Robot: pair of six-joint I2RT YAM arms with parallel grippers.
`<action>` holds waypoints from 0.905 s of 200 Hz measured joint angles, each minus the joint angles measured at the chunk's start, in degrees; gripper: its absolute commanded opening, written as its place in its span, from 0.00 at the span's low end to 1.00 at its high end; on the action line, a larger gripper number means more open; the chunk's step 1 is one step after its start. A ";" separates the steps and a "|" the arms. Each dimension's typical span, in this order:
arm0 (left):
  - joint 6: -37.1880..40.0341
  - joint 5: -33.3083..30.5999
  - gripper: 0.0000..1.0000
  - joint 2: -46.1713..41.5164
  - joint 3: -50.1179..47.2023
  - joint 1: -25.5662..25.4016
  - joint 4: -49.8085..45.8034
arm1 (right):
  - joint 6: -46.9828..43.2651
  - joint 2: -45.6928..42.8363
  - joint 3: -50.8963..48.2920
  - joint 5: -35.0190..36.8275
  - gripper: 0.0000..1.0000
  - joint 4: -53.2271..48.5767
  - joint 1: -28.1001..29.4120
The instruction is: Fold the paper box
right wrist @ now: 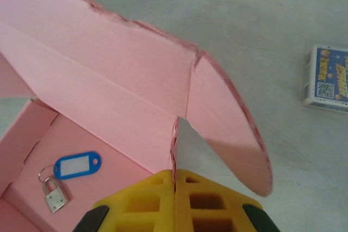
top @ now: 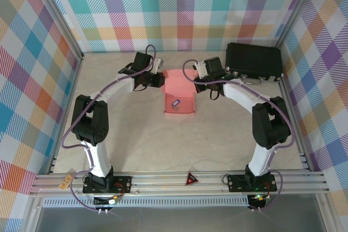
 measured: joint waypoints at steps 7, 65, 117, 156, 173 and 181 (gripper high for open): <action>-0.46 -0.42 0.13 -0.33 -0.52 -0.04 0.79 | 0.52 0.00 -0.22 0.90 0.00 0.74 0.33; -3.89 -2.36 0.16 -1.31 -3.93 -0.48 6.51 | 2.64 0.00 -0.74 9.03 0.00 4.46 3.52; -6.47 -4.50 0.17 -1.60 -5.11 -0.90 7.80 | 3.04 0.02 -1.40 14.86 0.00 6.25 5.55; -8.41 -4.55 0.18 -1.66 -6.47 -1.14 9.31 | 3.67 0.02 -2.45 16.70 0.00 7.82 6.01; -9.46 -4.39 0.17 -1.73 -6.80 -1.20 9.55 | 4.13 0.02 -2.93 17.31 0.00 8.44 6.12; -9.88 -4.39 0.17 -1.73 -6.91 -1.20 9.73 | 4.46 0.02 -3.17 17.55 0.00 8.81 6.23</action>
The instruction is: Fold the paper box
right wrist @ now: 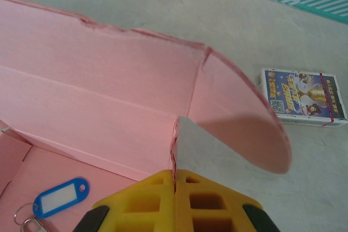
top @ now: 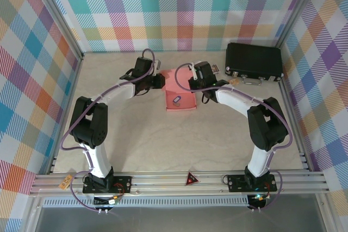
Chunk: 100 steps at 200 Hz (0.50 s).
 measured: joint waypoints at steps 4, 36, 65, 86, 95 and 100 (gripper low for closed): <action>-0.20 0.02 0.17 -0.02 -0.02 -0.02 0.02 | 0.13 0.00 -0.11 0.20 0.00 0.17 0.04; -2.29 0.39 0.17 -0.63 -1.01 -0.02 1.25 | 1.90 -0.02 -1.51 1.64 0.00 1.31 0.68; -4.48 0.39 0.17 -1.29 -1.95 -0.24 2.01 | 3.56 -0.15 -2.62 3.28 0.00 2.73 1.38; -5.84 0.20 0.17 -1.64 -2.49 -0.52 2.71 | 4.61 -0.33 -3.30 4.61 0.00 3.58 1.77; -6.34 -0.07 0.18 -1.86 -2.93 -0.66 2.89 | 5.14 -0.39 -3.65 5.11 0.00 4.09 1.95; -6.71 -0.17 0.18 -1.99 -3.19 -0.72 3.06 | 5.31 -0.50 -3.85 5.42 0.00 4.31 2.10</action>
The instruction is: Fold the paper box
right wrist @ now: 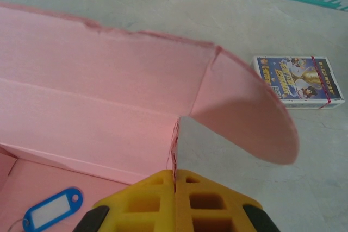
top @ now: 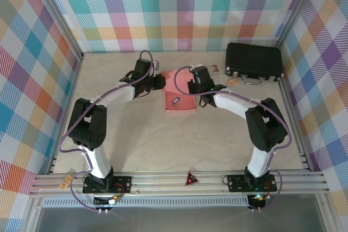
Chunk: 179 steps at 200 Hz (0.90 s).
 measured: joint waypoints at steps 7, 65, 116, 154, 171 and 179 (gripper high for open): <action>-0.44 -0.11 0.18 -0.20 -0.35 -0.04 0.09 | 0.22 -0.11 -0.24 0.44 0.00 0.26 0.09; -4.09 -1.97 0.19 -1.57 -3.23 -0.44 2.99 | 2.58 -0.68 -1.49 3.41 0.00 1.46 1.44; -6.03 -3.58 0.21 -2.36 -4.72 -1.14 4.28 | 3.39 -0.79 -2.69 5.90 0.00 2.89 2.27; -6.86 -3.96 0.18 -2.64 -5.25 -1.46 4.70 | 4.00 -0.98 -3.10 6.29 0.00 3.10 2.38; -7.41 -3.93 0.14 -2.64 -5.66 -1.55 5.53 | 4.61 -1.14 -3.28 6.36 0.00 3.10 2.49; -7.67 -3.93 0.11 -2.64 -5.88 -1.64 5.88 | 4.85 -1.31 -3.43 6.40 0.00 3.10 2.64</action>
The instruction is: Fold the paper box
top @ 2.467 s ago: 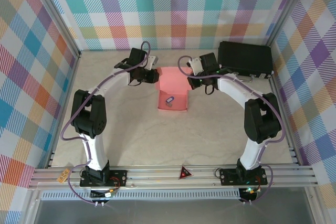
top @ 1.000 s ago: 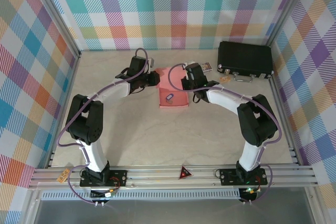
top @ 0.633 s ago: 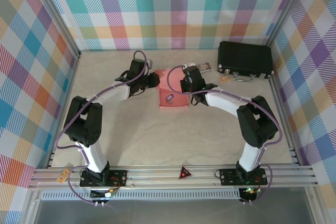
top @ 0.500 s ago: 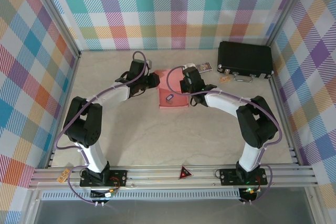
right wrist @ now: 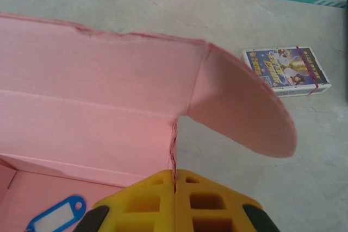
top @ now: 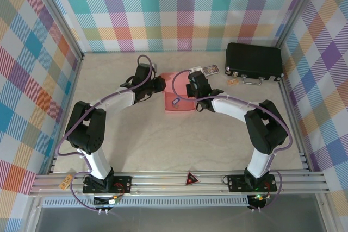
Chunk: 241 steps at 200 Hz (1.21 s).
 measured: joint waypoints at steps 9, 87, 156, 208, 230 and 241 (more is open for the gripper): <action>-0.48 -0.04 0.09 -0.09 -0.20 -0.15 0.31 | 0.39 -0.17 -0.13 0.13 0.00 0.00 0.02; -1.33 -1.36 0.08 -1.33 -2.86 -1.40 3.15 | 4.52 -0.90 -1.40 1.64 0.00 0.24 0.96; -1.73 -1.55 0.09 -3.80 -8.83 -1.73 9.70 | 7.61 -3.13 -6.08 4.09 0.00 4.13 2.71; -1.70 -2.99 0.10 -5.68 -14.08 -2.78 16.24 | 8.59 -4.15 -10.67 6.01 0.00 10.58 3.85; -1.68 -3.76 0.10 -6.25 -15.89 -3.23 18.58 | 8.52 -4.52 -12.76 6.80 0.00 13.73 4.35; -1.68 -4.26 0.11 -6.54 -16.85 -3.52 19.76 | 8.50 -4.81 -13.70 7.06 0.00 14.88 4.57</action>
